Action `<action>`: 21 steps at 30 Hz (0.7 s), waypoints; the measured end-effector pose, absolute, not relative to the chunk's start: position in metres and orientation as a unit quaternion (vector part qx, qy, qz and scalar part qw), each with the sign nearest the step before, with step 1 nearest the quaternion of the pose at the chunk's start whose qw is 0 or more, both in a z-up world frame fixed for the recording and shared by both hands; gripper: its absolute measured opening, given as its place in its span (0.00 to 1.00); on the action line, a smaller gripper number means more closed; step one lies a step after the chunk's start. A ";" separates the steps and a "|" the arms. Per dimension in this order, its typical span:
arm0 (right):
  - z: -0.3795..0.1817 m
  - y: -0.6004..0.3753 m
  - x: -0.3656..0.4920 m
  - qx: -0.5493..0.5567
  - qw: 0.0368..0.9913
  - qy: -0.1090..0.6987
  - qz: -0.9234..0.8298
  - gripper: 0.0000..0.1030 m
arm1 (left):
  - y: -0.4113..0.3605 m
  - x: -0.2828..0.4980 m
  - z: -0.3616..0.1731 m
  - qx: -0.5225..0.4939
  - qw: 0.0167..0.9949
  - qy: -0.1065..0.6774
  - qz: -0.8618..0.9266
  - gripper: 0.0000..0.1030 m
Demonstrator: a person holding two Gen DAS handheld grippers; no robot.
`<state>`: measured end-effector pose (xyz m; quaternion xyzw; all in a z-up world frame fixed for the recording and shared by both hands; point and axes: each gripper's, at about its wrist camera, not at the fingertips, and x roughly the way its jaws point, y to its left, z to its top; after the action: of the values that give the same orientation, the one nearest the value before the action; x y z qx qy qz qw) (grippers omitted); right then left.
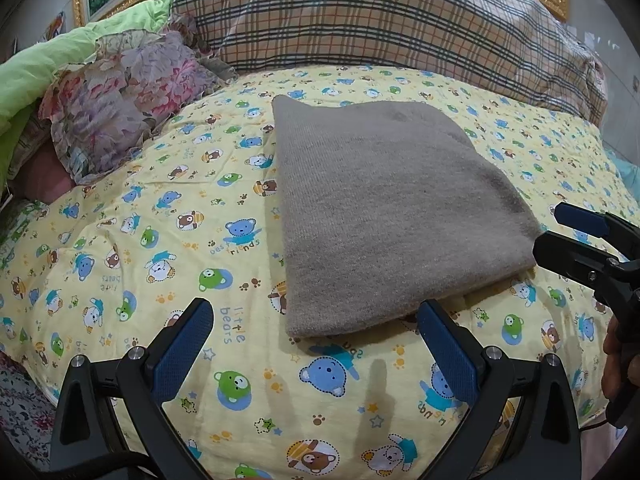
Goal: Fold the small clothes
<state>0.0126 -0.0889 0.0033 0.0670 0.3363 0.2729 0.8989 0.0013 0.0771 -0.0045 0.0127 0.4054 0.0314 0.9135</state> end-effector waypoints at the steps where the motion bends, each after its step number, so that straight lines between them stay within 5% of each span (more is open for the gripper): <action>1: 0.003 -0.089 0.013 0.067 0.899 0.336 0.273 0.97 | 0.077 0.001 -0.004 0.014 0.914 0.405 0.031 0.99; 21: 0.004 -0.088 0.014 0.069 0.899 0.336 0.273 0.97 | 0.076 0.003 -0.003 0.015 0.913 0.406 0.028 0.99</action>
<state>0.0138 -0.0883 0.0040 0.0686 0.3357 0.2733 0.8989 0.0028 0.0760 -0.0030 0.0151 0.4061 0.0279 0.9133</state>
